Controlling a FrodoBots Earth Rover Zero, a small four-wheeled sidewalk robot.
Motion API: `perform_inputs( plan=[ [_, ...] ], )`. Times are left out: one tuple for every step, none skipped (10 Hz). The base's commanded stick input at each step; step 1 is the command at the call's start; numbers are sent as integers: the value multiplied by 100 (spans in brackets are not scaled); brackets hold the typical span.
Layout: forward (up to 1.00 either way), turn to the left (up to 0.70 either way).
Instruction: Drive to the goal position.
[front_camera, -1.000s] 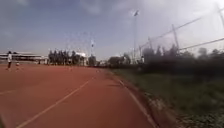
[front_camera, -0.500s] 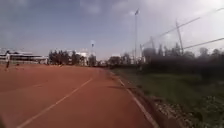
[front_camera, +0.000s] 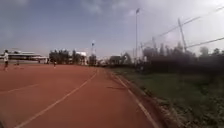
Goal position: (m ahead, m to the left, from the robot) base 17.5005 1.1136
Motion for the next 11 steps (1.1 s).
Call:
perform_inputs(
  plan=[
    [50,0],
    [50,0],
    [50,0],
    [50,0],
    [50,0],
    [50,0],
    [50,0],
    [50,0],
    [50,0],
    [50,0],
    [50,0]
  ],
)
